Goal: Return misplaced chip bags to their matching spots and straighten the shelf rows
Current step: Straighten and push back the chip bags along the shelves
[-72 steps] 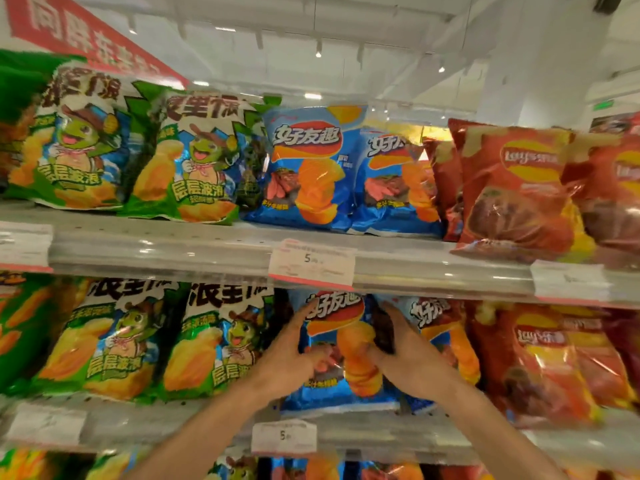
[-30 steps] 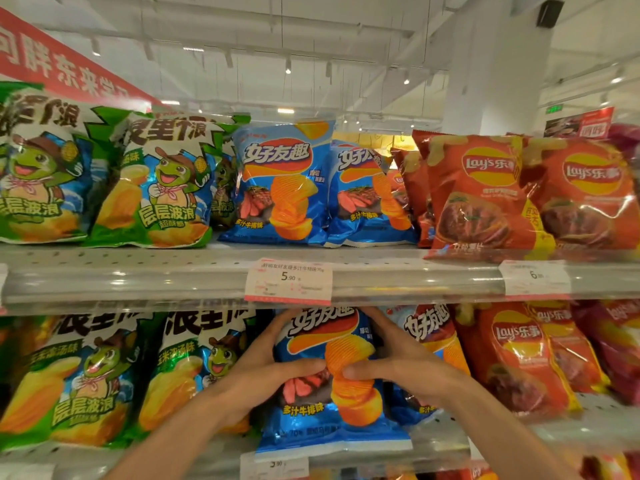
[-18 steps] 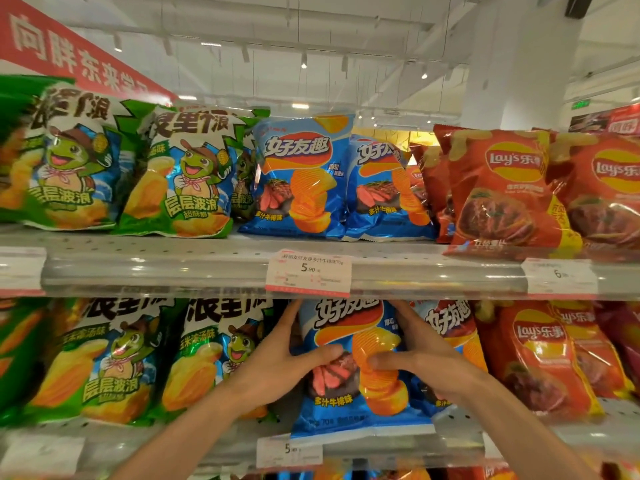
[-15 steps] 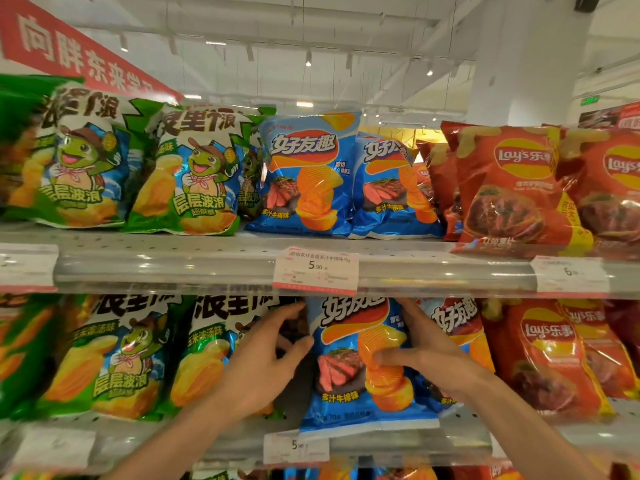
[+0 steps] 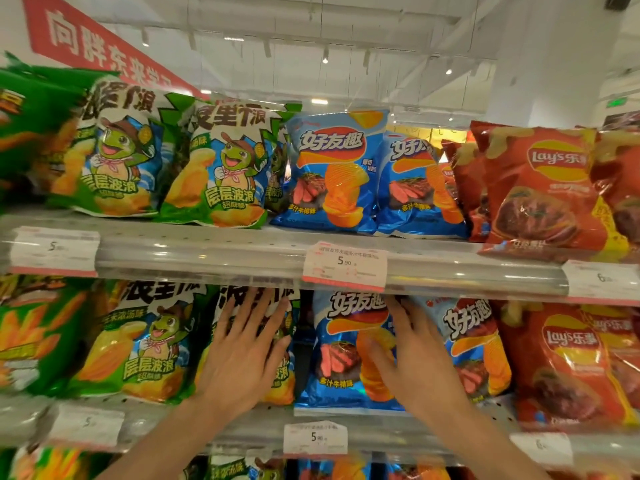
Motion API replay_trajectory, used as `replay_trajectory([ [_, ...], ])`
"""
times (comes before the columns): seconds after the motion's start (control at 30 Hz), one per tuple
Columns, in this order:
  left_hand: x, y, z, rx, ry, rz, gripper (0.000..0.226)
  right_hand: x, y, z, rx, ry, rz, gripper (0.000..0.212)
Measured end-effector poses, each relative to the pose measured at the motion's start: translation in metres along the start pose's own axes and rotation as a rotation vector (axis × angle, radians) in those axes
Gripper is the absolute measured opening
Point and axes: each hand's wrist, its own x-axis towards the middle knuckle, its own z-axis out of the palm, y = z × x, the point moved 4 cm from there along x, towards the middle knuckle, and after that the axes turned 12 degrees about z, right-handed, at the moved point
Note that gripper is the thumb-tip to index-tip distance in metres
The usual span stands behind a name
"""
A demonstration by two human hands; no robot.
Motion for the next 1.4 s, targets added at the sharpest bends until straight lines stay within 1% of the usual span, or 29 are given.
replay_trajectory([
  [0.03,0.0,0.0,0.001,0.0,-0.003,0.004,0.059,-0.008,-0.014,0.0,-0.04,0.062,-0.057,0.07],
  [0.07,0.0,0.0,0.002,0.0,-0.006,0.008,0.059,-0.013,-0.025,0.007,-0.068,0.081,-0.107,0.069],
  [0.13,0.0,-0.001,0.002,-0.008,-0.015,0.015,0.06,-0.018,-0.039,0.031,-0.133,0.058,-0.16,0.069],
  [0.23,-0.001,-0.002,0.002,-0.006,-0.023,0.033,0.061,-0.014,-0.043,0.065,-0.166,-0.013,-0.107,0.069],
  [0.3,-0.001,-0.003,0.002,0.004,-0.034,0.037,0.061,-0.012,-0.045,0.075,-0.183,-0.02,-0.082,0.069],
  [0.43,-0.001,-0.005,0.002,0.01,-0.029,0.032,0.061,-0.01,-0.047,0.082,-0.21,-0.035,-0.066,0.07],
  [0.57,-0.001,-0.004,0.001,-0.003,-0.016,0.034,0.061,-0.007,-0.049,0.083,-0.187,-0.061,-0.079,0.07],
  [0.63,-0.002,-0.002,-0.004,-0.021,0.008,0.029,0.06,-0.008,-0.046,0.074,-0.083,-0.084,-0.102,0.069],
  [0.7,-0.002,0.005,-0.011,-0.09,0.057,0.014,0.058,-0.008,-0.039,0.054,0.063,-0.086,-0.117,0.065],
  [0.73,0.0,0.011,-0.015,-0.143,0.094,0.003,0.056,-0.007,-0.034,0.039,0.129,-0.055,-0.117,0.063],
  [0.8,0.006,0.031,-0.023,-0.265,0.186,-0.023,0.052,-0.003,-0.016,0.007,0.239,0.062,-0.089,0.055],
  [0.87,0.016,0.059,-0.031,-0.376,0.261,-0.013,0.05,0.003,0.011,-0.021,0.288,0.165,-0.055,0.048],
  [0.93,0.029,0.093,-0.036,-0.413,0.299,0.07,0.047,0.008,0.04,-0.042,0.282,0.219,0.005,0.048],
  [0.97,0.036,0.11,-0.037,-0.444,0.291,0.102,0.047,0.01,0.054,-0.05,0.267,0.229,0.047,0.048],
  [1.0,0.044,0.125,-0.036,-0.501,0.258,0.097,0.049,0.011,0.069,-0.056,0.245,0.233,0.082,0.047],
  [1.03,0.052,0.139,-0.031,-0.568,0.212,0.06,0.051,0.011,0.083,-0.06,0.215,0.219,0.116,0.047],
  [1.13,0.074,0.174,-0.01,-0.755,0.064,-0.03,0.061,0.007,0.115,-0.062,0.136,0.094,0.213,0.042],
  [1.23,0.093,0.198,0.005,-0.94,-0.043,-0.073,0.071,0.001,0.132,-0.061,0.073,-0.048,0.237,0.051],
  [1.3,0.103,0.207,0.013,-0.988,-0.084,-0.095,0.075,-0.002,0.139,-0.059,0.081,-0.15,0.253,0.06],
  [1.4,0.112,0.216,0.021,-1.019,-0.083,-0.114,0.083,-0.005,0.146,-0.055,0.202,-0.254,0.25,0.068],
])
